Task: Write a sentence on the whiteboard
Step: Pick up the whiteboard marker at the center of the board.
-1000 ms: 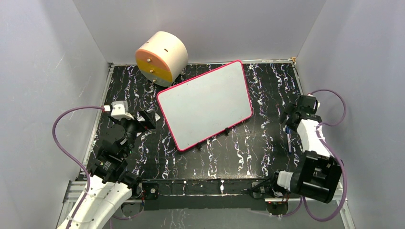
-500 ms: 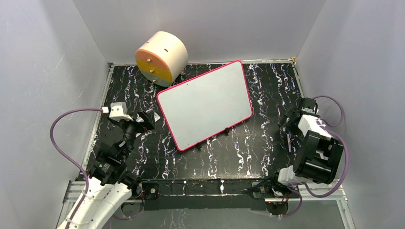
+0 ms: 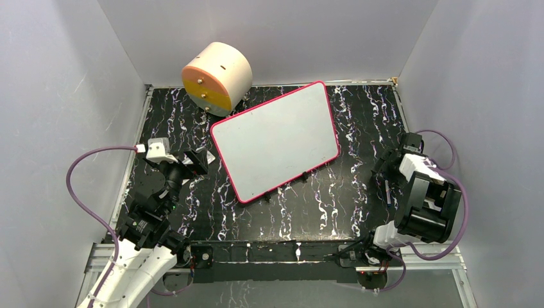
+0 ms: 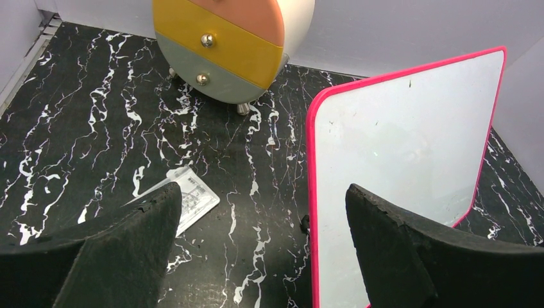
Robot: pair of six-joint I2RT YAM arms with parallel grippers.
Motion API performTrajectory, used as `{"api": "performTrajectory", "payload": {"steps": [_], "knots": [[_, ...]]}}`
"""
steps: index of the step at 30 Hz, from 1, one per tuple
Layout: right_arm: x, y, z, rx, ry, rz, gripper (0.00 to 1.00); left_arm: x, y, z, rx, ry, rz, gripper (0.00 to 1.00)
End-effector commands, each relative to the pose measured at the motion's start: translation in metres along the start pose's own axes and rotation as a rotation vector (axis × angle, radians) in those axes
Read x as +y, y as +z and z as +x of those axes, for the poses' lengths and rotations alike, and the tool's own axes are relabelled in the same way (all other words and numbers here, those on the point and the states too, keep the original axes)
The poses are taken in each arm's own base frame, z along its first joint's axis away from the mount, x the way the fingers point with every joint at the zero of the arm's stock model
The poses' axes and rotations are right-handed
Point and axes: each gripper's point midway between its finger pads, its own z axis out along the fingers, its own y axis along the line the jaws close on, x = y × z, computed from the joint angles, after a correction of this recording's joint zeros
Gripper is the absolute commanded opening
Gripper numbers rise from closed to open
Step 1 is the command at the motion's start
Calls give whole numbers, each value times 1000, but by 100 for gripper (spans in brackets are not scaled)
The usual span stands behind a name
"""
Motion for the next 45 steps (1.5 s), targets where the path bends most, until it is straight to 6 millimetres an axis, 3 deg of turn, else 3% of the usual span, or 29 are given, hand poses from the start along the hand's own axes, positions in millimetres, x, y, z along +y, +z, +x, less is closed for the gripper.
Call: {"api": "performTrajectory", "payload": {"steps": [1, 8, 13, 18, 24, 29, 32, 37, 45], "knots": [[12, 0, 38, 118, -23, -46, 74, -2, -2, -12, -41, -9, 9, 95], [22, -3, 45, 129, -74, -23, 57, -2, -3, -12, -42, -9, 8, 95], [23, -5, 49, 151, -86, -2, 51, -2, -3, -13, -44, -9, 10, 94], [22, 0, 53, 178, -93, 16, 30, -2, -4, -13, -45, -10, 13, 94], [31, -1, 30, 105, -128, 9, 17, -3, -3, -13, -44, -9, 16, 94], [47, 5, 4, 51, -174, -21, 16, -3, -3, -12, -42, -8, 16, 94], [53, 10, 0, 65, -193, -20, 18, -3, -2, -12, -39, -6, 15, 94], [54, 7, 20, 120, -235, 26, 32, -3, -3, -13, -41, -8, 16, 94], [40, -13, 48, 179, -242, 76, 36, -4, -4, -13, -44, -11, 22, 94]]}}
